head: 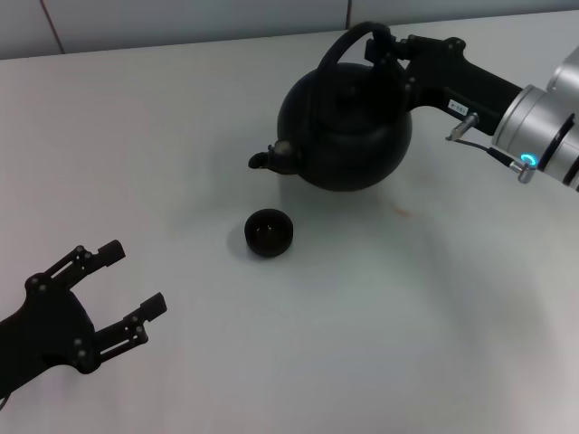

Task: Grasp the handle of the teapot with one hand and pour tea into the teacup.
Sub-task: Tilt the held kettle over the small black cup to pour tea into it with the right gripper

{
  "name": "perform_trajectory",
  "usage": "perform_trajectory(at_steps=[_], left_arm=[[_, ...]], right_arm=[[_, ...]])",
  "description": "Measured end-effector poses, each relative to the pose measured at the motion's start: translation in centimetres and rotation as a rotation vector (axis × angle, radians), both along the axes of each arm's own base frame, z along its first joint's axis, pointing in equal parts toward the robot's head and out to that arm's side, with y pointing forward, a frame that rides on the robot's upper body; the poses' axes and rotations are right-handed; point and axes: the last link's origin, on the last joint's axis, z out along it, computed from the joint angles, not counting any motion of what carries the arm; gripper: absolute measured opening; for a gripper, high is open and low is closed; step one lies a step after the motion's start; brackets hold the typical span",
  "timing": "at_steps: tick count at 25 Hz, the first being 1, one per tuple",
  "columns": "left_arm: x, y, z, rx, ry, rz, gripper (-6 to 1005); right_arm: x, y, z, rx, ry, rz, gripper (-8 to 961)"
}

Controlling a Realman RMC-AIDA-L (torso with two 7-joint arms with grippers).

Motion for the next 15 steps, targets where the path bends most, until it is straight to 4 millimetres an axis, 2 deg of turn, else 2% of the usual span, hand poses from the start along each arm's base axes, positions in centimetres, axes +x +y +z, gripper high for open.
perform_trajectory(at_steps=[6, 15], left_arm=[[-0.01, -0.02, -0.01, 0.001, -0.001, 0.001, 850], [0.02, 0.1, 0.02, 0.003, 0.001, -0.001, 850]], right_arm=[[-0.23, 0.25, 0.01, -0.009, -0.032, 0.019, 107], [-0.48, 0.69, 0.7, 0.033, -0.184, 0.123, 106]])
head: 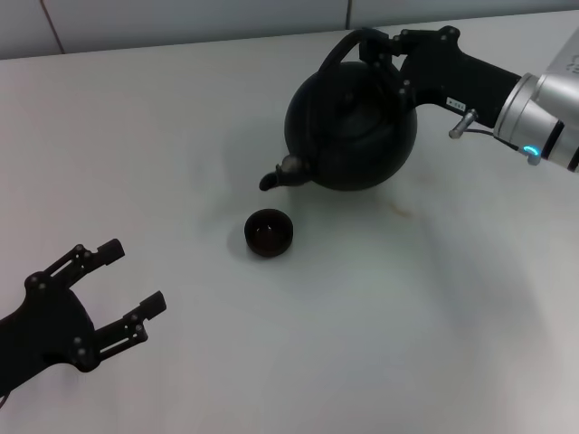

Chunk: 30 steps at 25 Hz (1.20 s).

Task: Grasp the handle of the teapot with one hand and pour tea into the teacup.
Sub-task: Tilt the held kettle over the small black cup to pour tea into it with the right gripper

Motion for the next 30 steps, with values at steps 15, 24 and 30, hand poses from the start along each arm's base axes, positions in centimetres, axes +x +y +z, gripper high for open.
perform_trajectory(at_steps=[15, 24, 30], left_arm=[[0.2, 0.3, 0.1, 0.009, -0.005, -0.006, 849], [0.2, 0.4, 0.2, 0.008, -0.007, -0.003, 849], [0.1, 0.5, 0.2, 0.008, -0.003, 0.0, 849]], right_arm=[[-1.2, 0.3, -0.2, 0.055, -0.165, 0.171, 106], [-1.7, 0.6, -0.1, 0.073, -0.236, 0.241, 105], [-1.9, 0.7, -0.1, 0.072, -0.275, 0.272, 104]])
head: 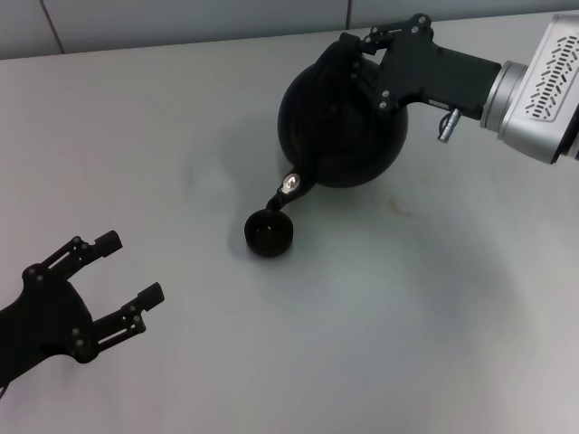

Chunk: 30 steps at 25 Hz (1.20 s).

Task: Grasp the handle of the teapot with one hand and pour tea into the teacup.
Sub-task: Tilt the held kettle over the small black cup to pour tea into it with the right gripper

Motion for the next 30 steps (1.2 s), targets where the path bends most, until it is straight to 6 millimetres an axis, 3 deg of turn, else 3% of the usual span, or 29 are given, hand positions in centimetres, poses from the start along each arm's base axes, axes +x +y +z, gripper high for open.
perform_trajectory(at_steps=[30], left_arm=[[0.33, 0.26, -0.04, -0.004, -0.008, -0.011, 850]], right_arm=[[-0.14, -0.15, -0.3, 0.041, -0.086, 0.087, 92]])
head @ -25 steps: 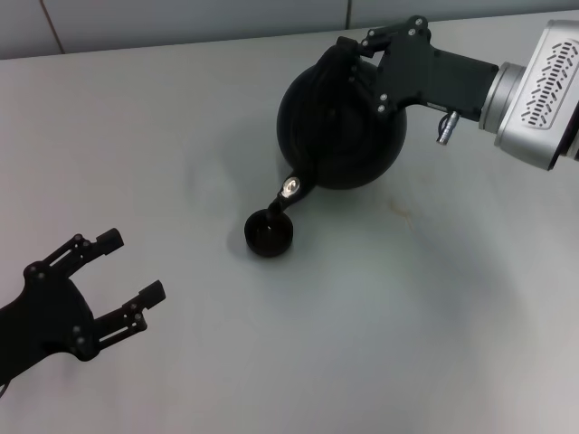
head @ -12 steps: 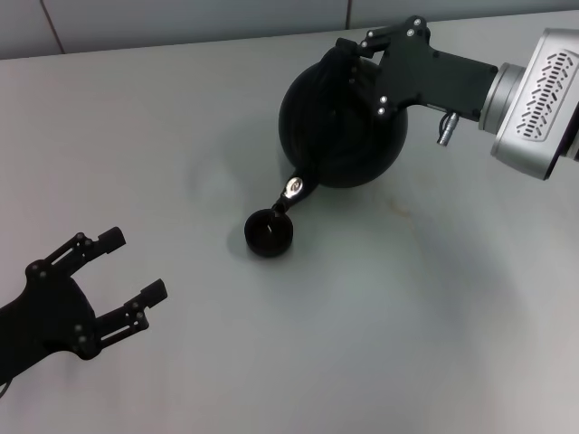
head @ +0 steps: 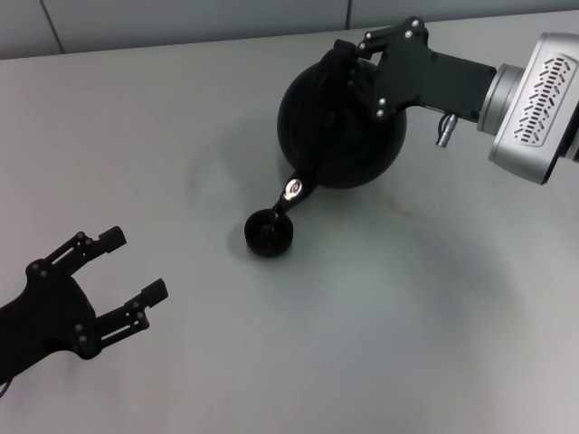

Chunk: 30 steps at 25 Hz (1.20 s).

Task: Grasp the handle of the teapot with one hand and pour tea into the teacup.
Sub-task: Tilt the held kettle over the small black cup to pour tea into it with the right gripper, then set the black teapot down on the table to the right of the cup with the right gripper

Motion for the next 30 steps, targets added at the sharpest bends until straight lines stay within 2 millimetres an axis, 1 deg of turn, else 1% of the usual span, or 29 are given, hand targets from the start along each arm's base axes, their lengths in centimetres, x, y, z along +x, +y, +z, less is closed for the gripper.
perform_trajectory(at_steps=[9, 17, 18, 19, 20, 21, 23, 26, 28, 29, 30], left_arm=[[-0.1, -0.1, 0.0, 0.0, 0.0, 0.003, 850], [-0.1, -0.2, 0.0, -0.001, -0.002, 0.003, 850], [0.0, -0.2, 0.0, -0.001, -0.005, 0.0, 850], [0.0, -0.2, 0.0, -0.001, -0.005, 0.0, 850], [0.0, -0.2, 0.1, -0.001, -0.005, -0.002, 850], [0.0, -0.2, 0.1, -0.001, -0.005, -0.003, 850], [0.1, -0.1, 0.1, -0.002, -0.007, -0.007, 850], [0.1, -0.1, 0.2, -0.002, -0.008, -0.01, 850], [0.1, -0.1, 0.2, -0.002, -0.008, -0.011, 850], [0.1, -0.1, 0.2, 0.0, -0.007, -0.014, 850], [0.2, -0.1, 0.2, 0.0, -0.007, -0.016, 850]], right_arm=[[-0.1, -0.1, -0.3, -0.003, -0.007, 0.01, 91], [0.2, -0.1, 0.3, -0.048, 0.101, -0.092, 90], [0.5, -0.2, 0.5, -0.068, 0.132, -0.135, 90], [0.5, -0.2, 0.5, -0.068, 0.132, -0.135, 90], [0.8, -0.2, 0.7, -0.093, 0.17, -0.184, 90], [0.8, -0.2, 0.7, -0.093, 0.17, -0.184, 91], [1.6, -0.4, 1.5, -0.134, 0.247, -0.283, 91], [2.1, -0.6, 1.7, -0.156, 0.291, -0.335, 91], [3.5, -1.6, 1.9, -0.16, 0.359, -0.405, 91], [3.5, -1.6, 1.9, -0.16, 0.359, -0.405, 91], [4.0, -2.0, 2.0, -0.148, 0.388, -0.421, 91]])
